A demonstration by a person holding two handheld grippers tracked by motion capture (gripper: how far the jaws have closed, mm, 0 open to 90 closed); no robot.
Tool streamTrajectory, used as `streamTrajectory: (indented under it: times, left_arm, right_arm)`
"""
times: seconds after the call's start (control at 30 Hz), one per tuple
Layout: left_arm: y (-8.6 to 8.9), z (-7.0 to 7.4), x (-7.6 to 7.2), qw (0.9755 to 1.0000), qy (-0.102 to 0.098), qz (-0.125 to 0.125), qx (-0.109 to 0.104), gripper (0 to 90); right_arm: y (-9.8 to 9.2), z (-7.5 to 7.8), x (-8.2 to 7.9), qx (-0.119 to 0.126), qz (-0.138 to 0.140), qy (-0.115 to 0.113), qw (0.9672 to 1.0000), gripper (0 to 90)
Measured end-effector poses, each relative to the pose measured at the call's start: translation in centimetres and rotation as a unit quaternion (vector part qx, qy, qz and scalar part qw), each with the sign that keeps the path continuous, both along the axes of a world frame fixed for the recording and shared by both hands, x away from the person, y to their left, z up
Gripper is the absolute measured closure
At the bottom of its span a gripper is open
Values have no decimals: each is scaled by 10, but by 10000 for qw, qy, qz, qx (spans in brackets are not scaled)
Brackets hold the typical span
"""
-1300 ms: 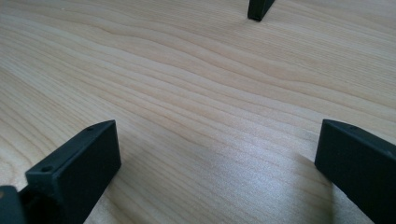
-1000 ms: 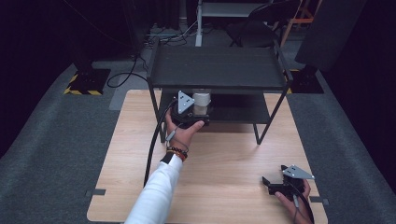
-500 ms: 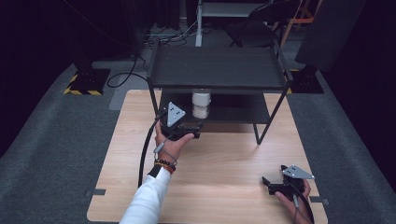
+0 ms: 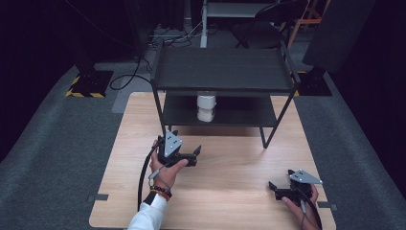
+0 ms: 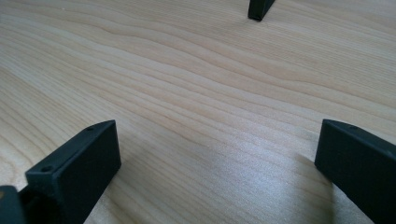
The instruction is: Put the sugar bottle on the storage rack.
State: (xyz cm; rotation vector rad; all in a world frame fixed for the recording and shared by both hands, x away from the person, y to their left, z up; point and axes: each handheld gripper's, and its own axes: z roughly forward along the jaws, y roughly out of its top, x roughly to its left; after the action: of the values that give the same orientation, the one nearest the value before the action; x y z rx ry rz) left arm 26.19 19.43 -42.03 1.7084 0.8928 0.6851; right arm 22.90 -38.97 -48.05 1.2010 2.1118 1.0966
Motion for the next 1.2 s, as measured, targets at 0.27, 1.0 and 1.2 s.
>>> streamTrajectory:
  times: [0.27, 1.0, 1.2]
  left_arm:
    - [14, -27, -19, 9992, 220, -30, -344, 5]
    - [7, -62, -43, 9904, 1233, -280, 565, 12]
    - [-4, -58, -38, 9861, 1374, -290, 886, 10]
  right_arm:
    - [0, 0, 0, 2, 4, 1, 10000, 1]
    - [0, 0, 0, -1, 17, 0, 10000, 1]
    - [0, 0, 0, -3, 27, -2, 10000, 1]
